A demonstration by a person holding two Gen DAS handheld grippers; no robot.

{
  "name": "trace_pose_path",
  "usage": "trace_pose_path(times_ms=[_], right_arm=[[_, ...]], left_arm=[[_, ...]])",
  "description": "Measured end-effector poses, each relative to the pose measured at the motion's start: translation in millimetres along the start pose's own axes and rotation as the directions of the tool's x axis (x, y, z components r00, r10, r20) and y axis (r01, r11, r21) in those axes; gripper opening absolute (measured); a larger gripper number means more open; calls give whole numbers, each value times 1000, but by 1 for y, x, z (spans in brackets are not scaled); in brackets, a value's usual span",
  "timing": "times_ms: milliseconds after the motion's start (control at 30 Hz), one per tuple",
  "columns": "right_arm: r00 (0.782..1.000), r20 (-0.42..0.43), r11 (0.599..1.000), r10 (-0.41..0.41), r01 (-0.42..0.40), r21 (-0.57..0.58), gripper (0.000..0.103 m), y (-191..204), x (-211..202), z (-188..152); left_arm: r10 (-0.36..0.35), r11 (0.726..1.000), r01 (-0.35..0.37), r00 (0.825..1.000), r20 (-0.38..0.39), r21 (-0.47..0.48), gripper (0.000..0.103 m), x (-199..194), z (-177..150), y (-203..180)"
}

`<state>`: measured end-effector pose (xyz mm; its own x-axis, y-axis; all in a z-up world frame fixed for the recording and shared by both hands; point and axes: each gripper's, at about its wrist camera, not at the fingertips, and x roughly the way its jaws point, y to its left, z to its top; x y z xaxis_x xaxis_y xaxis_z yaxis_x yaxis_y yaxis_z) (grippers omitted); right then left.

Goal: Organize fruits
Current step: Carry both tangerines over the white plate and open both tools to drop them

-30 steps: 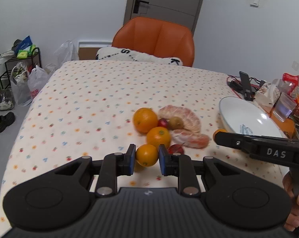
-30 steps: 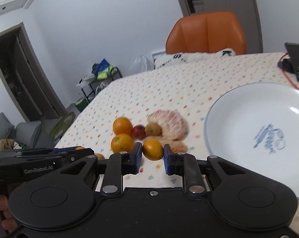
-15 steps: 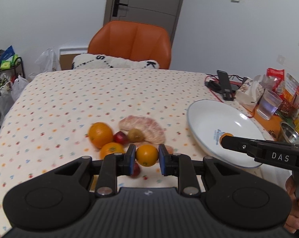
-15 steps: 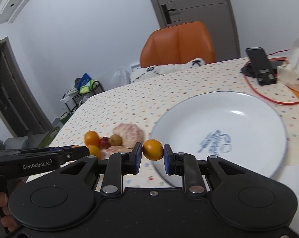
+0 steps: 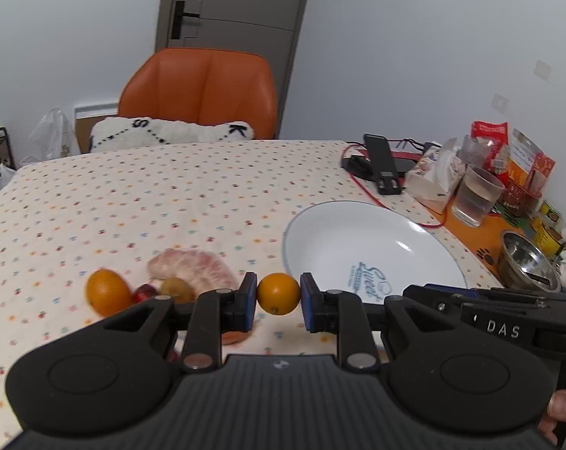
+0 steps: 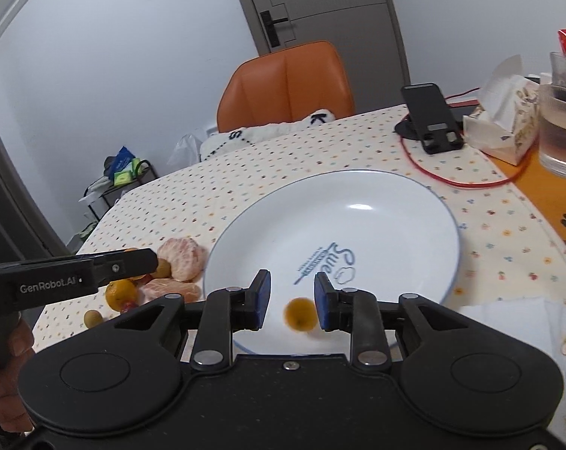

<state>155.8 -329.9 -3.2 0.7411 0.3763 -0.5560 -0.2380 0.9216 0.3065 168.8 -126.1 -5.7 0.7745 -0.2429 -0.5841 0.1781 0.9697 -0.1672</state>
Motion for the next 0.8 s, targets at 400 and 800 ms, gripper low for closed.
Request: trace_pose_path(times_ms=[400, 800], right_arm=[[1000, -9, 999, -16, 16, 27, 34, -15, -13, -7], [1000, -6, 1000, -18, 18, 24, 48, -11, -17, -10]], left_arm=[[-63, 998, 63, 998, -26, 22, 23, 23, 1, -29], [-10, 1000, 10, 1000, -23, -18, 50, 14, -3, -12]])
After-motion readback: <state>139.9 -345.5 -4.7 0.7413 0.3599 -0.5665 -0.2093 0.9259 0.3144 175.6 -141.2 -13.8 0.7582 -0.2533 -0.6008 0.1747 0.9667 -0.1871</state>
